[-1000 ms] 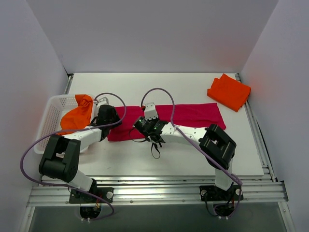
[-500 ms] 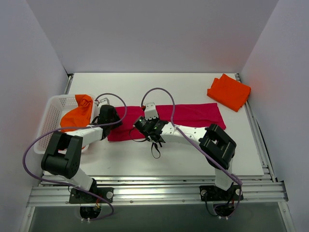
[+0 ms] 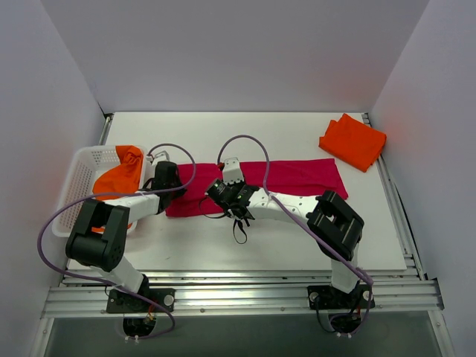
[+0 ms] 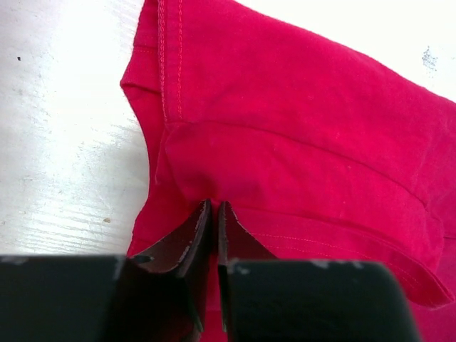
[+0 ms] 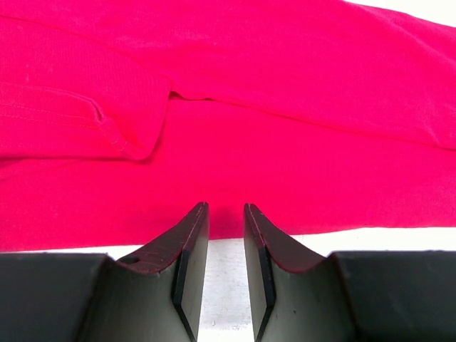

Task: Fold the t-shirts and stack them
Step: Fold the other side of the tshirt into a rectangle

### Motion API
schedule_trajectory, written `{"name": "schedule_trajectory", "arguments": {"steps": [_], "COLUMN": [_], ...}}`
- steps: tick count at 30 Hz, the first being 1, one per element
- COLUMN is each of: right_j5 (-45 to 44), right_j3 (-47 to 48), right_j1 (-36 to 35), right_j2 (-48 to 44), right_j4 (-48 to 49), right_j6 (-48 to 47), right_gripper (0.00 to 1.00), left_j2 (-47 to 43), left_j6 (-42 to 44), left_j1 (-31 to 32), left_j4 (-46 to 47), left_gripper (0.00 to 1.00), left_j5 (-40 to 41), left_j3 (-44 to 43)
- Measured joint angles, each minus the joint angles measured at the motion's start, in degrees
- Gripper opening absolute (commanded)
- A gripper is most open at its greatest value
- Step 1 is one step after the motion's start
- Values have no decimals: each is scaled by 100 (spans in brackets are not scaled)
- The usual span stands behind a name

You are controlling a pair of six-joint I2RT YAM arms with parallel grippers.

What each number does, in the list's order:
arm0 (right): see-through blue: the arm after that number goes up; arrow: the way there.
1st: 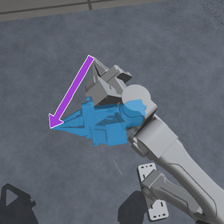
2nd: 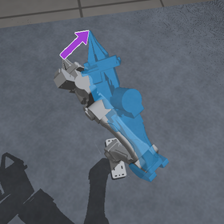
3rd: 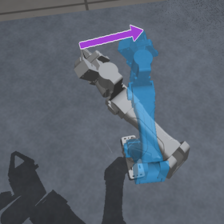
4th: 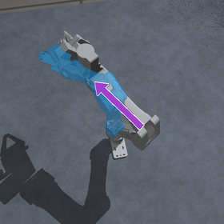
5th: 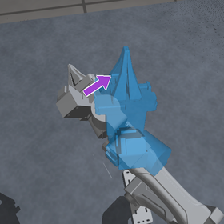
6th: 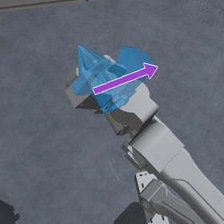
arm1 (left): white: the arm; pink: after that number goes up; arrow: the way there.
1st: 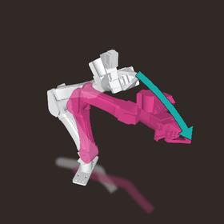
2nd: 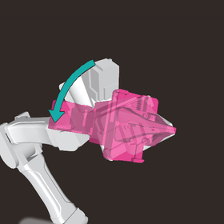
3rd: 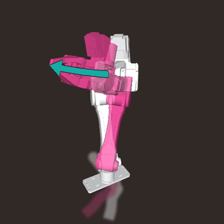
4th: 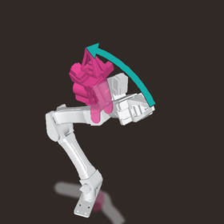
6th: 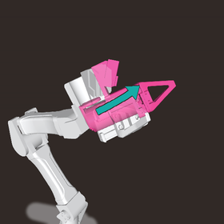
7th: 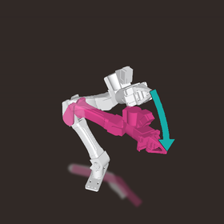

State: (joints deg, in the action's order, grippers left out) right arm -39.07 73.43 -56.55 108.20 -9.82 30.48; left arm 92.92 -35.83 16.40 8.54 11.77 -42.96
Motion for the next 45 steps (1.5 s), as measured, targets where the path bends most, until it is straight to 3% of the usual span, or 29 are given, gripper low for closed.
{"name": "schedule_trajectory", "arguments": {"steps": [7,16,22,25,27,30,45], "right_j5": [2,2,2,2,4,4,20], "right_j3": [0,0,0,0,0,0,11], "right_j1": [0,0,0,0,0,0,17], "right_j2": [2,9,11,13,13,13,22], "right_j4": [2,20,22,22,22,22,63], "right_j6": [2,15,17,20,31,61,105], "right_gripper": [23,23,23,23,23,23,23], "left_j2": [-203,-1635,-2092,-2103,-2103,-2103,-2247], "left_j6": [2,48,52,48,50,31,-138], "left_j1": [11,306,461,503,535,581,1303], "left_j4": [-155,-361,-472,-564,-658,-739,-723], "left_gripper": [10,10,11,18,30,35,34], "left_j5": [0,24,125,199,269,363,946], "left_j3": [-4,109,457,669,774,824,1222]}}
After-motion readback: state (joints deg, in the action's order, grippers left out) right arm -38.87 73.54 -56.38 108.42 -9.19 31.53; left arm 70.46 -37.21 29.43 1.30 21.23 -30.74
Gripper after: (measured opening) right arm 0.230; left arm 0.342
